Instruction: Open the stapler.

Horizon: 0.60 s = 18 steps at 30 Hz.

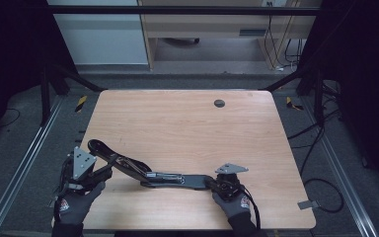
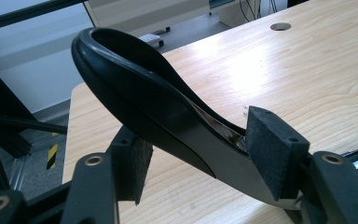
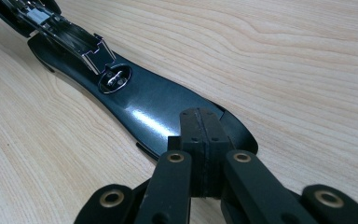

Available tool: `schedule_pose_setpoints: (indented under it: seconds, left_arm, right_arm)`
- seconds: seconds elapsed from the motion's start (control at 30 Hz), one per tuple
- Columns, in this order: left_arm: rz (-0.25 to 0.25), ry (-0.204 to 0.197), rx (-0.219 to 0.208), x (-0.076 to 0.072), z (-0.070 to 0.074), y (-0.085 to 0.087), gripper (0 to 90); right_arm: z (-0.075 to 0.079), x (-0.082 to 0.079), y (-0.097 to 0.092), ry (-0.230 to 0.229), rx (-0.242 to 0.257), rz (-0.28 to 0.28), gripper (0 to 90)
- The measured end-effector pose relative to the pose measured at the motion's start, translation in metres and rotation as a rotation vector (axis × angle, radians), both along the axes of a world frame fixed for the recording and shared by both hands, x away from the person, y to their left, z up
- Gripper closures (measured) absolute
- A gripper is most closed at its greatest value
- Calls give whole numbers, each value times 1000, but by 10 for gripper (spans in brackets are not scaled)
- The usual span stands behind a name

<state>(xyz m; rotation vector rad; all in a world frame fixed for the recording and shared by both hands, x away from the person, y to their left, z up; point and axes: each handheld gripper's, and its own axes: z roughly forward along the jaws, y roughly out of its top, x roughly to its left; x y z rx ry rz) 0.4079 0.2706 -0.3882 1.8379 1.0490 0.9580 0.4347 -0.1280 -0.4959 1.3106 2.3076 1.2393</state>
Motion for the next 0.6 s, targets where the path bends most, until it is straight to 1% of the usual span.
schedule_pose_setpoints:
  seconds: [0.03,0.07,0.1,0.17,0.2,0.27,0.33,0.37,0.4,0.53,0.6]
  left_arm:
    - [-4,-1,3,0,0,1,406]
    - [-5,-1,5,0,0,1,403]
    - [-5,-1,5,0,0,1,400]
    - [-7,-1,8,0,0,1,395]
    - [-10,-4,13,0,-1,2,390]
    - [-14,-5,19,0,-1,2,382]
    - [-15,-5,24,0,-1,3,371]
    - [-13,-5,34,0,-1,3,362]
    - [-13,-4,36,0,-1,3,356]
    - [-16,3,33,-1,-1,4,331]
    - [-16,4,30,-2,0,5,327]
  right_arm:
    - [0,0,0,-4,-2,6,899]
    - [0,0,0,-3,1,9,869]
    - [1,-1,0,9,11,14,857]
    - [1,-1,1,0,8,15,851]
    - [2,-1,1,-12,-1,20,844]
    - [4,-1,0,-25,-1,18,828]
    - [6,-2,-1,-30,5,8,813]
    - [8,-1,-5,-42,19,-5,787]
    - [10,-1,-6,-44,19,-18,774]
    - [18,-1,-12,-84,11,-50,704]
    - [19,-1,-15,-94,8,-56,689]
